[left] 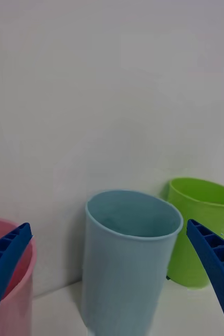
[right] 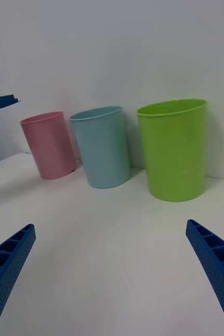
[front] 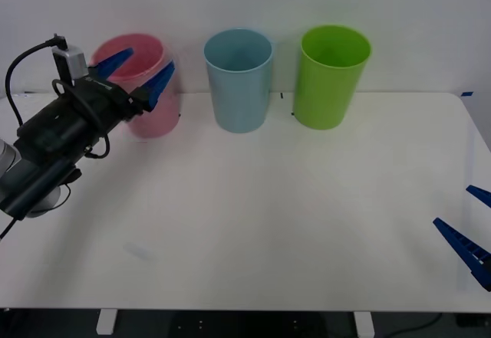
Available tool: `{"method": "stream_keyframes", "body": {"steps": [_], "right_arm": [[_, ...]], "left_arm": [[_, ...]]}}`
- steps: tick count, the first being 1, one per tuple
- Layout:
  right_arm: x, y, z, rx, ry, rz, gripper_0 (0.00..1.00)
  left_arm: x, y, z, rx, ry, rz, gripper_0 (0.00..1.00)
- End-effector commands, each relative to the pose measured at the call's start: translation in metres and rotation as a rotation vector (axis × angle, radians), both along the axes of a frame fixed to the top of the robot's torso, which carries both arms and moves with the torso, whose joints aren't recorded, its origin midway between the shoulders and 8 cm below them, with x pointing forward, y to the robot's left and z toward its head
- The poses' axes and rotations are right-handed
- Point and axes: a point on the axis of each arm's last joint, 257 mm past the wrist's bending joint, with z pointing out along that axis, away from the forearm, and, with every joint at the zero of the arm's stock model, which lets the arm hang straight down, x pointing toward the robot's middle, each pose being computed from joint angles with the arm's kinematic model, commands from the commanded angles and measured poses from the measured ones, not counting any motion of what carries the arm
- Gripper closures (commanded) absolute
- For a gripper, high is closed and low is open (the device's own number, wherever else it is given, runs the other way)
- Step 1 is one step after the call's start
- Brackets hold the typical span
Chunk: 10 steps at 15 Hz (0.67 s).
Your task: Grasp the object on the table and drop it into the matching bin: aluminum can to the light blue bin, PET bottle to the pink bin.
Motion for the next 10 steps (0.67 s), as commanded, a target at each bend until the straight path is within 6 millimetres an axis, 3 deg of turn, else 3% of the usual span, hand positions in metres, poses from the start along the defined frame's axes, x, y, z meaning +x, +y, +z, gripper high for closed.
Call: {"method": "stream_keyframes", "body": {"steps": [1,10], "right_arm": [[0.0,0.0,0.0,0.0,0.0,0.0,0.0],[0.0,0.0,0.0,0.0,0.0,0.0,0.0]], "left_arm": [[-0.015,0.024,-0.012,0.059,-0.009,0.003,0.0],[-0.063,0.106,-0.038,0.257,0.092,-0.042,0.0]]}}
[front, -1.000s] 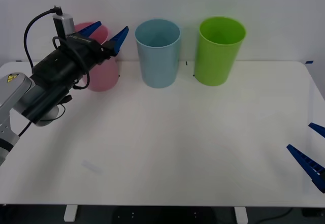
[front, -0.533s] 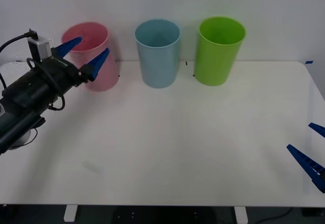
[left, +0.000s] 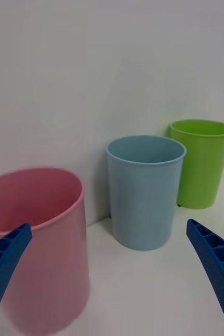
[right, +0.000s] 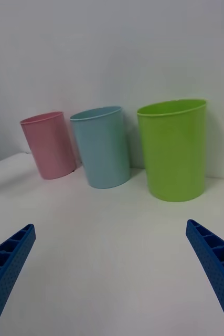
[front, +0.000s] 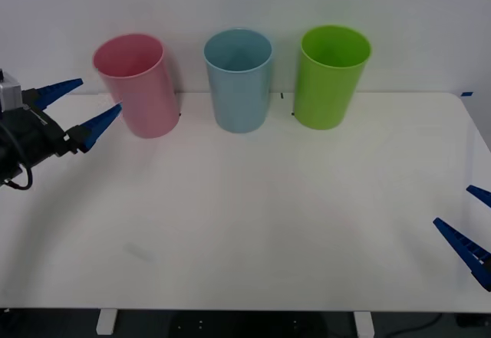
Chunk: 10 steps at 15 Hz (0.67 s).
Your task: Grasp the object on the table and drop it into the matching bin: aluminum can to the light blue bin, PET bottle to the pink bin.
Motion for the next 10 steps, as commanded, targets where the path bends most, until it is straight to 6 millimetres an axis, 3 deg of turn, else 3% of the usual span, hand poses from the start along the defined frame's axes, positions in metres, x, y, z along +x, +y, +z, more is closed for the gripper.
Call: {"method": "stream_keyframes", "body": {"steps": [1,10], "right_arm": [[0.0,0.0,0.0,0.0,0.0,0.0,0.0],[0.0,0.0,0.0,0.0,0.0,0.0,0.0]], "left_arm": [[-0.017,0.027,-0.01,0.069,0.038,-0.001,0.0],[-0.079,0.105,-0.052,0.081,0.189,0.104,0.0]]}}
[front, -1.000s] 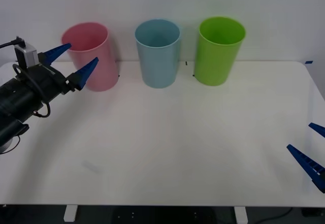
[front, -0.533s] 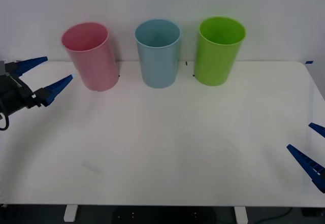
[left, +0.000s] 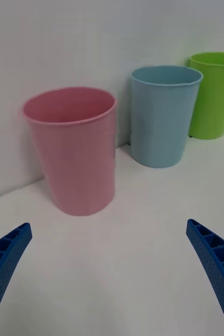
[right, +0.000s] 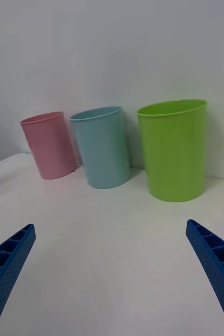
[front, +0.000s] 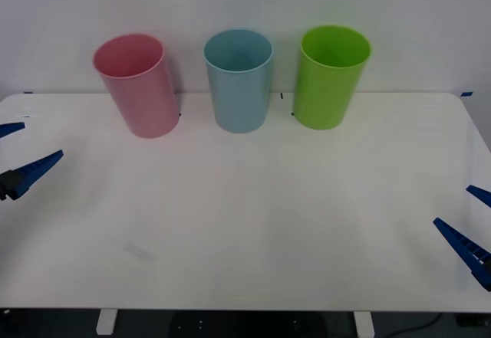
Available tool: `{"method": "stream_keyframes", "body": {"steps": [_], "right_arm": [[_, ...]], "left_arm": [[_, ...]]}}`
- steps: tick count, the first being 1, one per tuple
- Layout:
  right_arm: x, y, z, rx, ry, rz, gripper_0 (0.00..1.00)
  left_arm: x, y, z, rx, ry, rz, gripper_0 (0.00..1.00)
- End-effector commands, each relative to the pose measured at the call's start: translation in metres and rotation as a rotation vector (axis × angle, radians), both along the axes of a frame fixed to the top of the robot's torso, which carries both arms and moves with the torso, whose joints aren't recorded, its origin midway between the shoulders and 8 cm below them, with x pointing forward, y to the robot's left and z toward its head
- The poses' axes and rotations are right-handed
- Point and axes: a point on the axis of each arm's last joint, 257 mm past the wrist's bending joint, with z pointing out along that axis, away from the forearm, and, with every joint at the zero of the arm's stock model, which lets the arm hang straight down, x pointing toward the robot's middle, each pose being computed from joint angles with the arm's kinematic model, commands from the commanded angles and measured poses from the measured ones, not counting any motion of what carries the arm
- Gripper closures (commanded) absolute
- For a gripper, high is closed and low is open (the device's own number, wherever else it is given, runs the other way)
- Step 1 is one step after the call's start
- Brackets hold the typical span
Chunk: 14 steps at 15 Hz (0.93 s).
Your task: Grasp the object on the table and drop it into the matching bin: aluminum can to the light blue bin, PET bottle to the pink bin.
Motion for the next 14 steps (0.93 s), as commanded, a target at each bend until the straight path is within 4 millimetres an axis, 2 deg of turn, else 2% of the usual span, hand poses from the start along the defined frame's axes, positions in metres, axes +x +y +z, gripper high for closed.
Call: {"method": "stream_keyframes", "body": {"steps": [1,4,7,14], "right_arm": [[0.0,0.0,0.0,0.0,0.0,0.0,0.0],[0.0,0.0,0.0,0.0,0.0,0.0,0.0],[0.0,0.0,0.0,0.0,0.0,0.0,0.0],[0.0,0.0,0.0,0.0,0.0,0.0,0.0]], "left_arm": [[-0.02,0.019,-0.014,-0.032,0.043,0.04,0.0],[-0.043,0.028,-0.025,-0.111,0.084,0.063,0.0],[-0.055,0.031,-0.03,-0.159,0.104,0.071,0.0],[-0.057,0.027,-0.034,-0.17,0.114,0.062,0.0]]}}
